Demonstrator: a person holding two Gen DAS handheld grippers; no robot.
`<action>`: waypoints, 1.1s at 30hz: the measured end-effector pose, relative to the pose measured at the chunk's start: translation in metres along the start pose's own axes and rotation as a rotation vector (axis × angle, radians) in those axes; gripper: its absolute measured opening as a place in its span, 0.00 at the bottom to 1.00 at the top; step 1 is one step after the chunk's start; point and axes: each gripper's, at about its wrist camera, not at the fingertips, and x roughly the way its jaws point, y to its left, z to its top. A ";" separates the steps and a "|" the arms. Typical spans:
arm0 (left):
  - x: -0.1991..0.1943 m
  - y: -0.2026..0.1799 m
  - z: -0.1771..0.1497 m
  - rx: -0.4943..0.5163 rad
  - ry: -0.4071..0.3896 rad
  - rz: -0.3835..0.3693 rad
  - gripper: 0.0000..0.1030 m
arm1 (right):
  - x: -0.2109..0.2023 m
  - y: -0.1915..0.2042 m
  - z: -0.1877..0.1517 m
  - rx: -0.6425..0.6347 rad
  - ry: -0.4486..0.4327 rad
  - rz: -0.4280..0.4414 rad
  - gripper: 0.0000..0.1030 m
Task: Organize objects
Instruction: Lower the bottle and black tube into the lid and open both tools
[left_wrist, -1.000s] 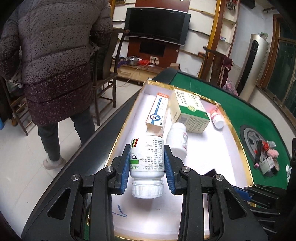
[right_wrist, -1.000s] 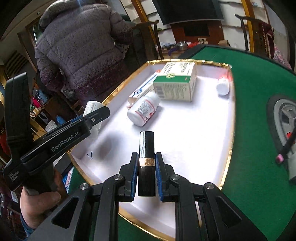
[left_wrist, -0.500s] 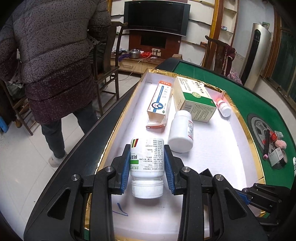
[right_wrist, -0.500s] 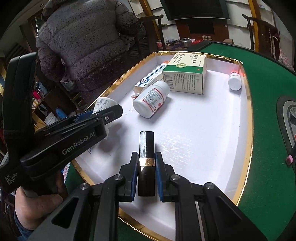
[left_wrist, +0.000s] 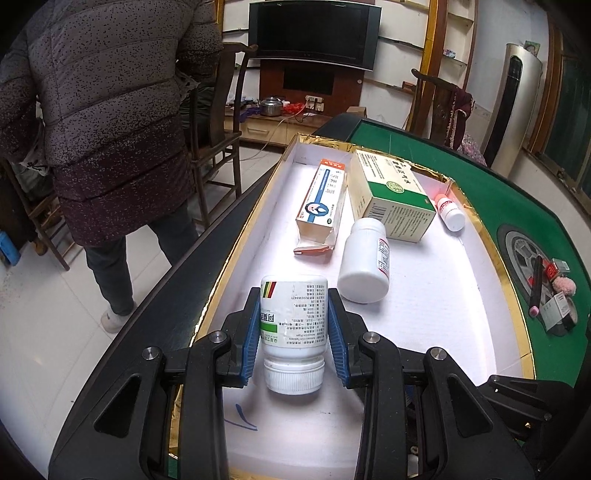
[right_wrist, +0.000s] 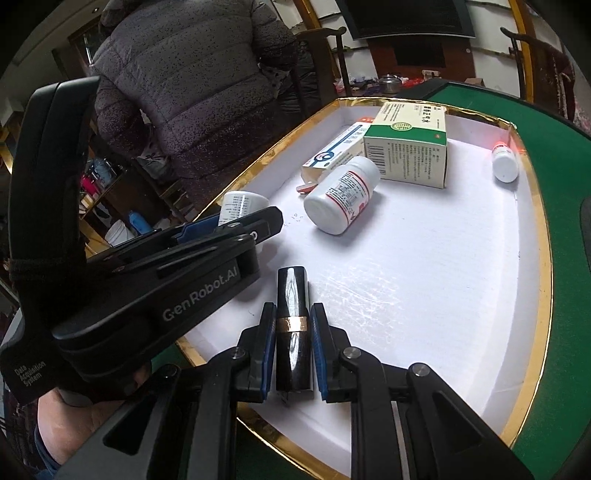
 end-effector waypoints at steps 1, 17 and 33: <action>0.000 -0.001 0.000 -0.001 0.000 0.000 0.32 | 0.001 0.000 0.000 0.005 0.007 0.014 0.17; -0.010 0.005 0.005 -0.077 -0.076 -0.043 0.32 | -0.013 -0.005 0.004 0.036 -0.035 0.010 0.17; -0.021 -0.004 0.006 -0.058 -0.154 -0.074 0.34 | -0.044 -0.022 0.000 0.105 -0.109 -0.012 0.18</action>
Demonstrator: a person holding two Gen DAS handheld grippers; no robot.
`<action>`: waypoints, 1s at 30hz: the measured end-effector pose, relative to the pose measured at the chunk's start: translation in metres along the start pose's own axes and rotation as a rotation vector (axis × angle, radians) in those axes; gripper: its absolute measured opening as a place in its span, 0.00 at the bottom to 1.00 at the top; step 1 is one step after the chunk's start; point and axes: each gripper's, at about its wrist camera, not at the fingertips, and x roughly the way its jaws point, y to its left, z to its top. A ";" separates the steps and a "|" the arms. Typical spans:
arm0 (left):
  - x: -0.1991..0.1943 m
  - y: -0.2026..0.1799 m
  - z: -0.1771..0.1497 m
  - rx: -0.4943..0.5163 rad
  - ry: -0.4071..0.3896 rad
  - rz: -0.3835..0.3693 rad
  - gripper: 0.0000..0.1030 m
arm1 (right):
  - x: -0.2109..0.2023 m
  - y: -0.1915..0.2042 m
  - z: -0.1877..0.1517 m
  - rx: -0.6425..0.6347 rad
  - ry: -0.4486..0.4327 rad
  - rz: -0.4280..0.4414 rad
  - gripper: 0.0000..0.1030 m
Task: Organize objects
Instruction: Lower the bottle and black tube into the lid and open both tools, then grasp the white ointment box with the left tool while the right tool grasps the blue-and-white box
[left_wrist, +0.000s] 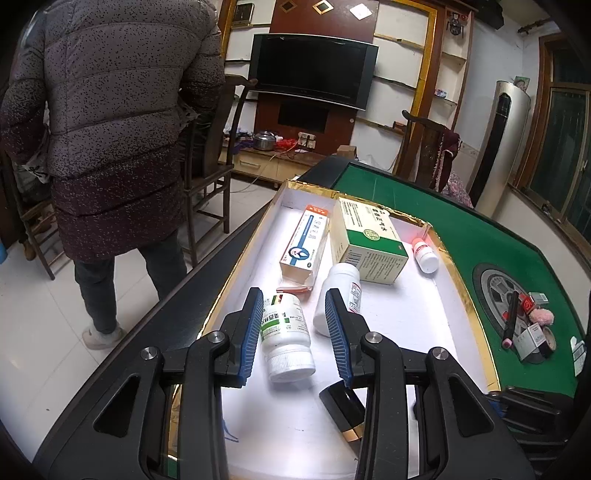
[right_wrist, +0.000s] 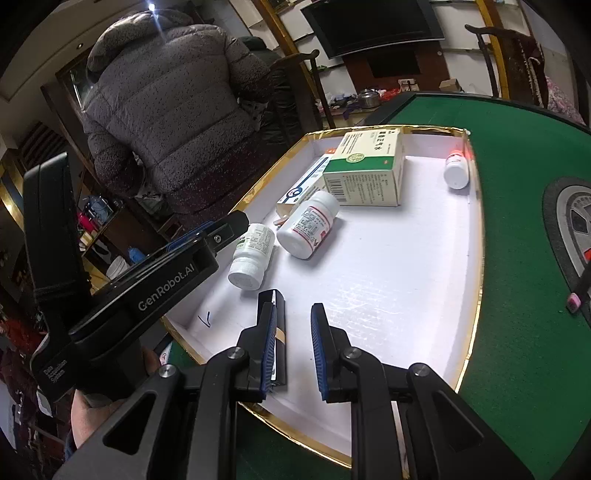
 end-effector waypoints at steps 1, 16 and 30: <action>0.000 0.000 0.000 -0.002 -0.002 -0.009 0.34 | -0.005 -0.002 0.000 0.002 -0.007 -0.001 0.18; -0.001 -0.010 -0.002 0.025 -0.040 -0.032 0.37 | -0.113 -0.073 -0.006 0.074 -0.162 -0.068 0.28; -0.017 -0.072 -0.014 0.141 -0.002 -0.168 0.37 | -0.213 -0.162 -0.033 0.225 -0.296 -0.199 0.38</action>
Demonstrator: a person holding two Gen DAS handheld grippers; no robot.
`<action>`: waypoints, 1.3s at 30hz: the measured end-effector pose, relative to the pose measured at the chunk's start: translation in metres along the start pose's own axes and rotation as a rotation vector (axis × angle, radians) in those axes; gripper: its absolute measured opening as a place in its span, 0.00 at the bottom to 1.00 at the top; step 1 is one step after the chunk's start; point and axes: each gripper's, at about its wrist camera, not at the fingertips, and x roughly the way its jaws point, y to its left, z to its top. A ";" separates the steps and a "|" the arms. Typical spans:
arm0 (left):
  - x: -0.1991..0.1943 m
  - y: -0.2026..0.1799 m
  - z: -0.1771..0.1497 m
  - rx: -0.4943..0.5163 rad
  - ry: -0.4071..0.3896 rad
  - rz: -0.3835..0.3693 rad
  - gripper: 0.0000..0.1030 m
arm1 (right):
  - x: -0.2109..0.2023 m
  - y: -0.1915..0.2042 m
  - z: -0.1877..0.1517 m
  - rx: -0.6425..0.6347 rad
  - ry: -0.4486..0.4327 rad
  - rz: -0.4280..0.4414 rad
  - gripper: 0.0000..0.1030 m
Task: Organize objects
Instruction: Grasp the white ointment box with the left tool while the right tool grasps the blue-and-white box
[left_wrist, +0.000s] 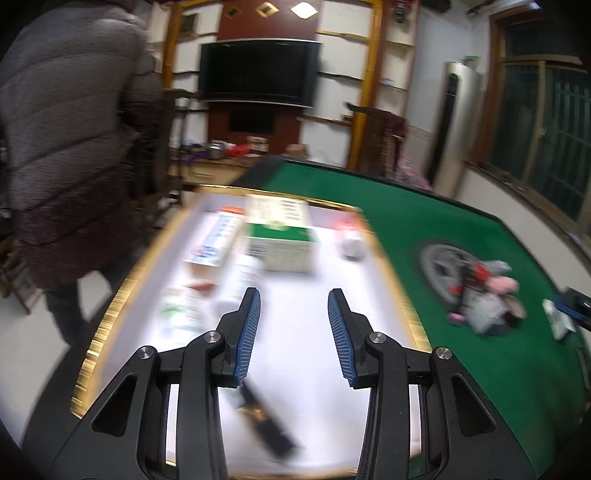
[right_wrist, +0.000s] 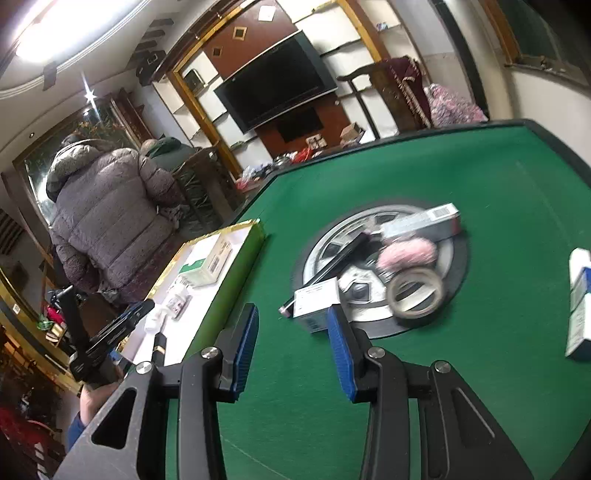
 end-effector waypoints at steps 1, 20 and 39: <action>0.000 -0.015 0.000 0.023 0.014 -0.045 0.39 | -0.003 -0.004 0.001 0.002 -0.006 -0.005 0.39; 0.082 -0.215 0.017 0.721 0.337 -0.402 0.59 | -0.101 -0.112 0.024 0.230 -0.207 -0.061 0.57; 0.094 -0.246 -0.026 0.681 0.383 -0.269 0.32 | -0.111 -0.146 0.021 0.329 -0.169 -0.283 0.60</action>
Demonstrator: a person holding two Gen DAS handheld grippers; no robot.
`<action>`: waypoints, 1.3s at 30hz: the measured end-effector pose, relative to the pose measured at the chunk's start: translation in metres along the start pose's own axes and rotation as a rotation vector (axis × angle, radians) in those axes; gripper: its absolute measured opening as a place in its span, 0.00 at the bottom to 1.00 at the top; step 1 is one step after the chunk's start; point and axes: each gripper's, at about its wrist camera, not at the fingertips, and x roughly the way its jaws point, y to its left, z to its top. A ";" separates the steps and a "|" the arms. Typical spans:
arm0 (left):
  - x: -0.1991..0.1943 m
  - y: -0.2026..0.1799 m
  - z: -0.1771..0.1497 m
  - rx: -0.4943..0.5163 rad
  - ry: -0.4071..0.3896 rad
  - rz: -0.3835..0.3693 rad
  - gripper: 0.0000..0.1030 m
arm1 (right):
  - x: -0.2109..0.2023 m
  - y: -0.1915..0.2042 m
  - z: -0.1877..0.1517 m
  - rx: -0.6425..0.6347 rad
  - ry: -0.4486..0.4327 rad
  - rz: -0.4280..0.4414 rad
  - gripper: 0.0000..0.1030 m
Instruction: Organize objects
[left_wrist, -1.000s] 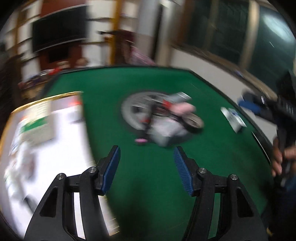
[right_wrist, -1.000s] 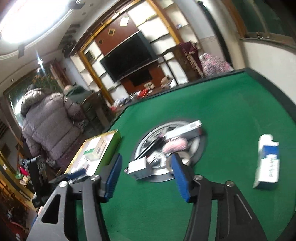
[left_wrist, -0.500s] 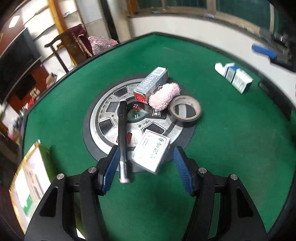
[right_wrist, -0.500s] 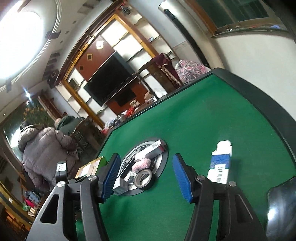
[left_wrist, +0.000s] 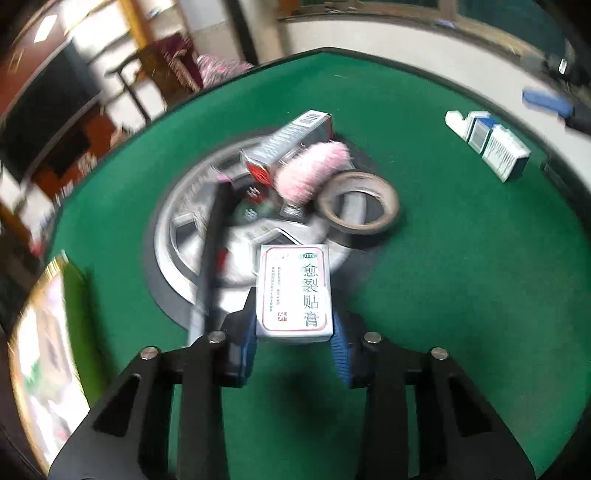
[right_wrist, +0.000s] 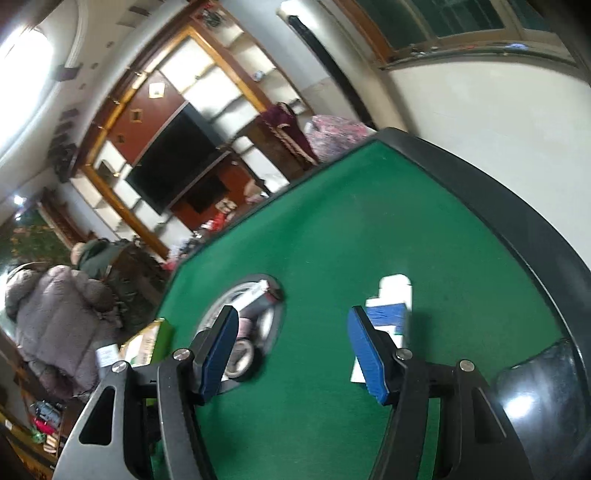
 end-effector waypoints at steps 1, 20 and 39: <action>-0.002 -0.002 -0.003 -0.029 -0.002 0.005 0.32 | 0.001 -0.002 0.000 -0.003 0.000 -0.049 0.60; -0.004 -0.006 -0.014 -0.133 -0.053 0.001 0.33 | 0.065 -0.019 -0.031 -0.175 0.154 -0.344 0.33; -0.027 0.033 -0.017 -0.284 -0.125 -0.078 0.33 | 0.048 0.072 -0.076 -0.333 0.139 -0.030 0.33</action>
